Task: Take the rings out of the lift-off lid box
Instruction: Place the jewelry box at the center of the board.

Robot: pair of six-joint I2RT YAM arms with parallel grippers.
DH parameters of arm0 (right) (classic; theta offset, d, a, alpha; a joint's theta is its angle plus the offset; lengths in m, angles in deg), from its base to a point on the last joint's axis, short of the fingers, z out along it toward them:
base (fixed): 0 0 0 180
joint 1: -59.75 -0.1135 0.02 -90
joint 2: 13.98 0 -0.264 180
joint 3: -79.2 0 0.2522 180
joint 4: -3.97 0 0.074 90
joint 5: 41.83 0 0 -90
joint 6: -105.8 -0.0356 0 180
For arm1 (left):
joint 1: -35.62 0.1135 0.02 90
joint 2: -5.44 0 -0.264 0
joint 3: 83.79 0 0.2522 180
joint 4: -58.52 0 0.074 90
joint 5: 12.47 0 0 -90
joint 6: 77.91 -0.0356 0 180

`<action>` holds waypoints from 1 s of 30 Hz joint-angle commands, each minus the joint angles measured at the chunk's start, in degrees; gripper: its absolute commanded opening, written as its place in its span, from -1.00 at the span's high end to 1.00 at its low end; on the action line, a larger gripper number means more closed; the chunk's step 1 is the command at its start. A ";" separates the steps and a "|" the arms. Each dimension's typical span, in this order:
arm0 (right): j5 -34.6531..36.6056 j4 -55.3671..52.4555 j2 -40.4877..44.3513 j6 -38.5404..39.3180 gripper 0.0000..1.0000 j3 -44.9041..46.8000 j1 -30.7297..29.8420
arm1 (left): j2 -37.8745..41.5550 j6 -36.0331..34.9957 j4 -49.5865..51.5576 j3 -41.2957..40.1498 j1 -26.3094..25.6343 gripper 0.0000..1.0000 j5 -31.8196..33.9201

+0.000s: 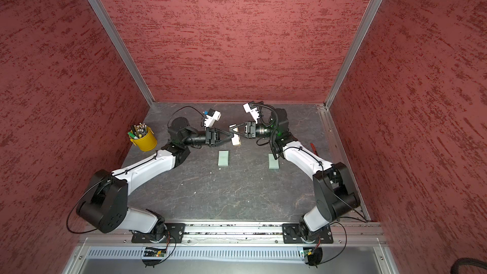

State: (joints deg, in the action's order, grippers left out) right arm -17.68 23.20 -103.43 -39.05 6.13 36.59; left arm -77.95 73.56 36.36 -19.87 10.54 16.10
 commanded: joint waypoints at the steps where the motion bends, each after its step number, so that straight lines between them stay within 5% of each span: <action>1: -0.95 1.63 -1.19 -1.00 0.07 -1.27 -0.40 | 0.01 -1.00 -1.24 -0.13 0.13 0.21 -0.01; 10: -0.86 3.22 -1.87 -2.81 0.12 -1.25 -0.39 | 0.43 -2.66 1.16 -0.32 0.73 0.00 0.52; 21: -0.60 1.12 -2.10 -1.15 0.12 -1.42 -0.23 | 0.73 -2.50 2.49 -2.01 2.76 -0.52 2.00; 30: 10.75 -26.15 0.50 19.96 0.10 -3.10 0.83 | 6.32 -6.71 13.24 -5.68 8.76 -0.55 4.04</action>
State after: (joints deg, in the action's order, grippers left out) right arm -13.11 8.63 -104.93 -28.95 5.45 37.07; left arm -74.00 70.15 44.60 -25.56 18.38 18.94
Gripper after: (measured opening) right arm 0.485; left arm 0.773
